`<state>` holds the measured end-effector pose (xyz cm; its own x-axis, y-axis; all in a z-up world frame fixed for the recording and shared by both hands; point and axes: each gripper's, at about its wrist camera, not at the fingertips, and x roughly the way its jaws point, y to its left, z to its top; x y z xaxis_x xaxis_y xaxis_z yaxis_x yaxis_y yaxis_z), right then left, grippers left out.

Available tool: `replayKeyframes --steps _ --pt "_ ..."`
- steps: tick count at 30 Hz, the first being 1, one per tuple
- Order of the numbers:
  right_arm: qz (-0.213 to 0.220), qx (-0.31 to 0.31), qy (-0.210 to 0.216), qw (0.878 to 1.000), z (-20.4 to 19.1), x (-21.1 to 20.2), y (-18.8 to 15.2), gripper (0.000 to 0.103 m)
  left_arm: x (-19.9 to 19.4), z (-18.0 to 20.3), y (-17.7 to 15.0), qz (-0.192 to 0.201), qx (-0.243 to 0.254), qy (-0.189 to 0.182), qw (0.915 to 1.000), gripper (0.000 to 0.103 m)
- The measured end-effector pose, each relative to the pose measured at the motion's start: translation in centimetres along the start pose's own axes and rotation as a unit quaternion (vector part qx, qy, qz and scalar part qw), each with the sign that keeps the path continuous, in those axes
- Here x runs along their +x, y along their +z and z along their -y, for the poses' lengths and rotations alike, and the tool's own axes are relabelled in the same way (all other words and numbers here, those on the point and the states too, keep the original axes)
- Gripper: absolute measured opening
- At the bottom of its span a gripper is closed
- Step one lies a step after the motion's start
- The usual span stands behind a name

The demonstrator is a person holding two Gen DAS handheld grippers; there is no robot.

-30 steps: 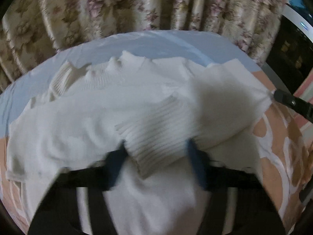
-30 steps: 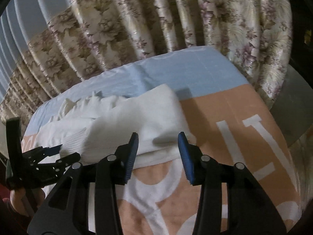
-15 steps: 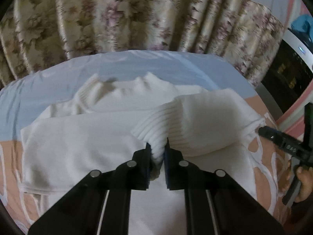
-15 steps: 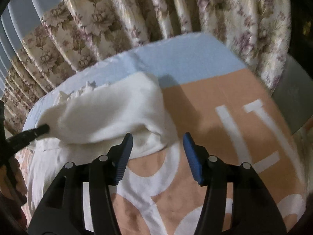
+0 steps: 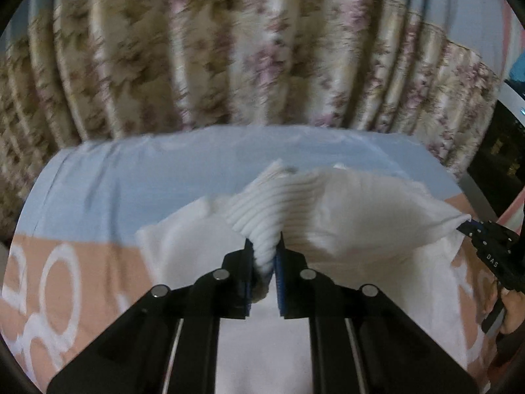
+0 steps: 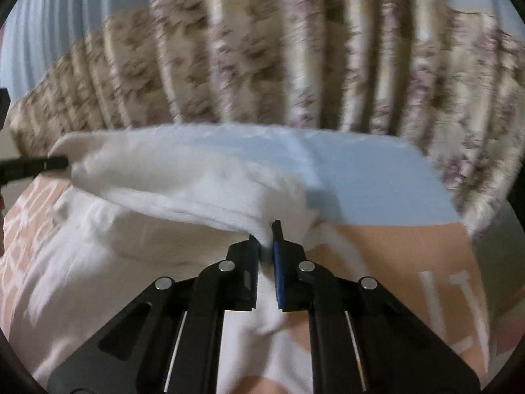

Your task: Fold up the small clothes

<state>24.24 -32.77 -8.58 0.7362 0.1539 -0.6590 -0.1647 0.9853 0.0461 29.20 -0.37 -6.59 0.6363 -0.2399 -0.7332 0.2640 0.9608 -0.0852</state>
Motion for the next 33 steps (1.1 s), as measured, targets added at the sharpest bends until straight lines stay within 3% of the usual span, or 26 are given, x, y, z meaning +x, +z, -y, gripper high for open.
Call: replayKeyframes --steps 7,10,15,17,18,19,22,25,28,29,31,33 --pt "-0.058 -0.052 0.036 0.996 -5.8 3.1 -1.6 0.009 1.9 -5.3 -5.1 -0.055 -0.033 0.037 0.9972 0.011" --pt "-0.076 -0.057 0.030 0.995 -6.2 3.6 -2.6 0.013 2.4 -6.5 -6.1 -0.060 -0.047 0.026 0.9968 0.012" --pt "-0.066 -0.036 0.073 0.994 -4.8 1.0 -2.3 0.042 1.8 -6.5 -6.1 -0.062 -0.037 0.027 0.9970 0.017" --pt "-0.057 -0.026 0.085 0.994 -4.0 -0.2 -1.6 0.048 1.1 -6.4 -5.8 -0.053 -0.029 0.031 0.9977 0.044" --pt "-0.052 -0.021 0.083 0.995 -3.7 -0.6 -1.2 0.051 0.7 -6.4 -5.6 -0.047 -0.025 0.041 0.9977 0.078" --pt "-0.046 -0.014 0.077 0.996 -3.0 -1.1 -0.7 0.052 0.4 -6.4 -5.2 -0.039 -0.023 0.051 0.9977 0.088" --pt "-0.035 0.005 0.053 0.998 -1.5 -1.3 0.2 0.055 -0.1 -7.4 -4.2 -0.032 -0.028 0.040 0.9983 0.088" --pt "-0.052 0.038 0.019 0.998 0.6 0.2 0.9 0.056 0.4 -8.8 -3.6 -0.041 -0.045 0.035 0.9975 0.088" --pt "-0.077 0.080 0.017 0.994 2.5 2.7 1.6 0.056 1.5 -9.2 -3.2 -0.059 -0.043 0.020 0.9972 0.086" --pt "-0.084 0.085 0.017 0.993 2.8 3.3 1.6 0.056 2.0 -9.1 -3.1 -0.064 -0.038 0.019 0.9970 0.081" --pt "-0.101 0.089 0.013 0.991 3.2 4.7 1.9 0.055 3.4 -9.0 -3.1 -0.085 -0.033 0.013 0.9957 0.044" --pt "-0.110 0.084 0.010 0.990 3.2 5.9 2.2 0.052 4.5 -8.9 -3.2 -0.099 -0.033 0.004 0.9945 0.034"
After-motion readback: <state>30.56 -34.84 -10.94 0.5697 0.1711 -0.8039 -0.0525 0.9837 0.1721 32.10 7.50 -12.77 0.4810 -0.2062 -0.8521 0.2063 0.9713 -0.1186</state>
